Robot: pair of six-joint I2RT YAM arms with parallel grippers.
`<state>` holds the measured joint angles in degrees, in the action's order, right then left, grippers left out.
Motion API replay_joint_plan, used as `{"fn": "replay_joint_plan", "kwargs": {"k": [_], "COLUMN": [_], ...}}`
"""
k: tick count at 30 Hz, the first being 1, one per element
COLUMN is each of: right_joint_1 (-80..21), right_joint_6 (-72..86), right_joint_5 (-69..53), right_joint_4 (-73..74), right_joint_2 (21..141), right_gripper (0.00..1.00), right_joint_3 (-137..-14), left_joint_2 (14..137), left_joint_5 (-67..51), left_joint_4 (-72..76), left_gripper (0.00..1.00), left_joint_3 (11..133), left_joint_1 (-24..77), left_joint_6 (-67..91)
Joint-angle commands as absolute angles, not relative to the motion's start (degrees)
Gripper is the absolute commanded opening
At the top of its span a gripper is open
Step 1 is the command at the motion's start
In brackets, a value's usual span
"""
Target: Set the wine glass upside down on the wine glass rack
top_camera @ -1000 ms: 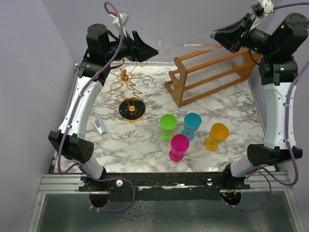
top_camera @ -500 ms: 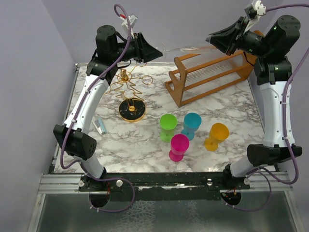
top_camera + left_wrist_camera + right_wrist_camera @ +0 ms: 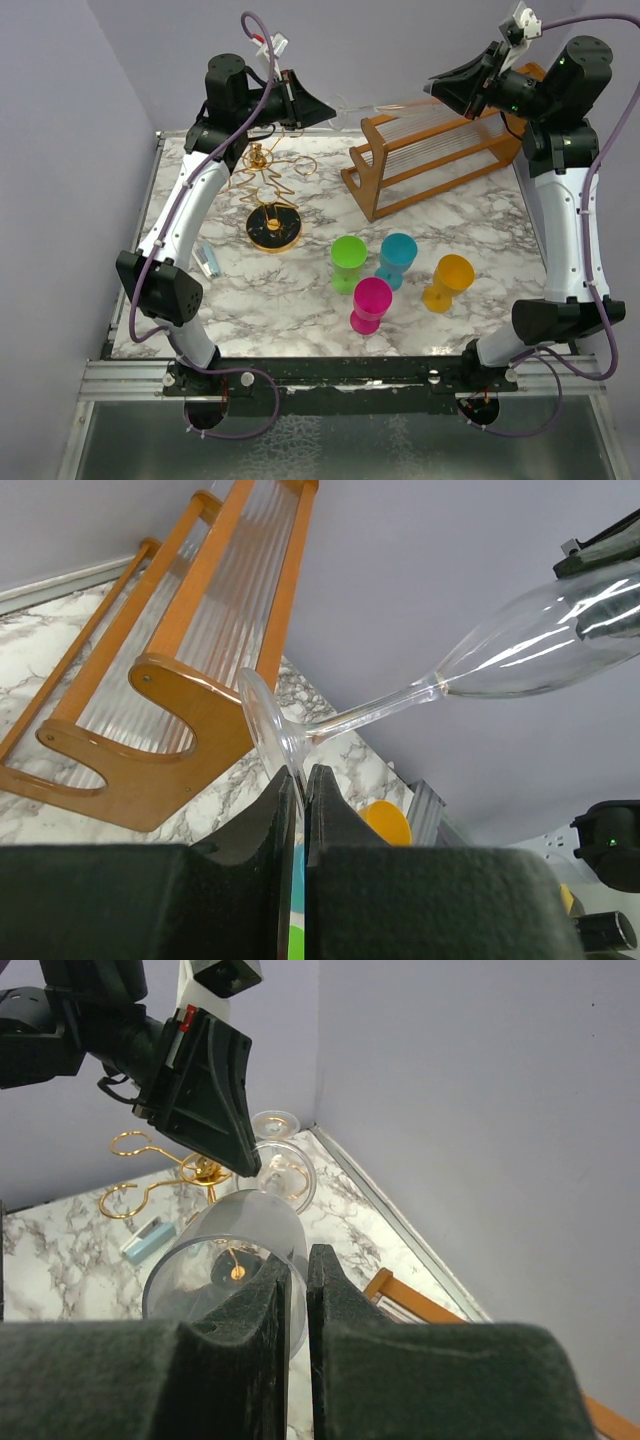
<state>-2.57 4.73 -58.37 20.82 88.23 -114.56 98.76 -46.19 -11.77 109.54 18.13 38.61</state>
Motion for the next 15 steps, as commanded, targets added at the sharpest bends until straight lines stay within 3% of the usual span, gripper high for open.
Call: {"fn": "replay_joint_plan", "kwargs": {"k": [1, 15], "right_joint_1": [-2.9, -2.84], "right_joint_6": [4.34, -4.45], "right_joint_5": [-58.64, -49.73], "right_joint_4": [19.77, 27.95], "right_joint_2": [85.67, 81.33], "right_gripper": [0.1, 0.64], "right_joint_3": [-114.58, -115.86], "left_joint_2": [98.04, 92.73], "left_joint_5": [-45.99, -45.66], "left_joint_4": [-11.9, -12.94], "left_gripper": [0.0, 0.0], "left_joint_3": [109.94, 110.15], "left_joint_1": [18.43, 9.61], "left_joint_6": [35.95, 32.81]}}
